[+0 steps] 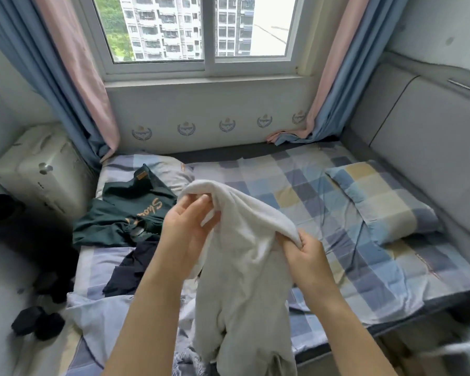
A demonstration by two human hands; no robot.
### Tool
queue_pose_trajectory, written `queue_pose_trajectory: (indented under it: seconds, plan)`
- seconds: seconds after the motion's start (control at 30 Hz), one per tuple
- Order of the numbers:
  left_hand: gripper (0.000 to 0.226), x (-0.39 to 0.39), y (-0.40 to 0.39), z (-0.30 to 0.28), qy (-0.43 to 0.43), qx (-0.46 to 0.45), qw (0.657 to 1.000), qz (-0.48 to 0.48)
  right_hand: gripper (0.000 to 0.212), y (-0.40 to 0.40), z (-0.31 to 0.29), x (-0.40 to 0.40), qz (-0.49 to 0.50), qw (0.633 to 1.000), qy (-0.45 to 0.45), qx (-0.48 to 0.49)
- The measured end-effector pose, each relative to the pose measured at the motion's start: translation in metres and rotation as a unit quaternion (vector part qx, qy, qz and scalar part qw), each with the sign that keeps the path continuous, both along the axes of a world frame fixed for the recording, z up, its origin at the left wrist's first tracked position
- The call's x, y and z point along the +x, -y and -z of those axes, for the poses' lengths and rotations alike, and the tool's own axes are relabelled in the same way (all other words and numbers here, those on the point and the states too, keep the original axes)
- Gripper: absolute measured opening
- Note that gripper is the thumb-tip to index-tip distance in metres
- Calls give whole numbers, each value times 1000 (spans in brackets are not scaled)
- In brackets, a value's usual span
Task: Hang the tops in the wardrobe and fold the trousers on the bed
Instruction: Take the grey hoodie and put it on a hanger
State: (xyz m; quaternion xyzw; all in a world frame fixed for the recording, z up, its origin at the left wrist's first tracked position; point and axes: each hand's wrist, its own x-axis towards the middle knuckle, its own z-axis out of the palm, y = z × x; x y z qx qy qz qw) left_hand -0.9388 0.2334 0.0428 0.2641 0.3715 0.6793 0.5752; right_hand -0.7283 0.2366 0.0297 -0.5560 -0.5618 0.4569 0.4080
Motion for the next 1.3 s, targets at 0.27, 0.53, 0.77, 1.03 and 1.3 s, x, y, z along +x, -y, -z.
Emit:
queue_pose_trajectory:
  seconds: [0.27, 0.53, 0.77, 1.03, 1.3]
  plan:
    - [55, 66, 34, 89, -216, -115, 944, 223, 14, 7, -36, 30, 125, 990, -67, -13]
    - [44, 114, 57, 112, -410, -46, 868, 277, 27, 15, -56, 53, 152, 987, -57, 21]
    - [18, 143, 46, 94, -191, -195, 948, 162, 15, 4, -48, 81, 141, 990, -31, 10]
    - [29, 162, 20, 75, -49, -307, 936, 165, 46, 115, 91, 118, 183, 940, 174, -227]
    - [36, 206, 24, 59, -45, -308, 920, 239, 14, 152, 119, 153, 201, 951, 57, -230]
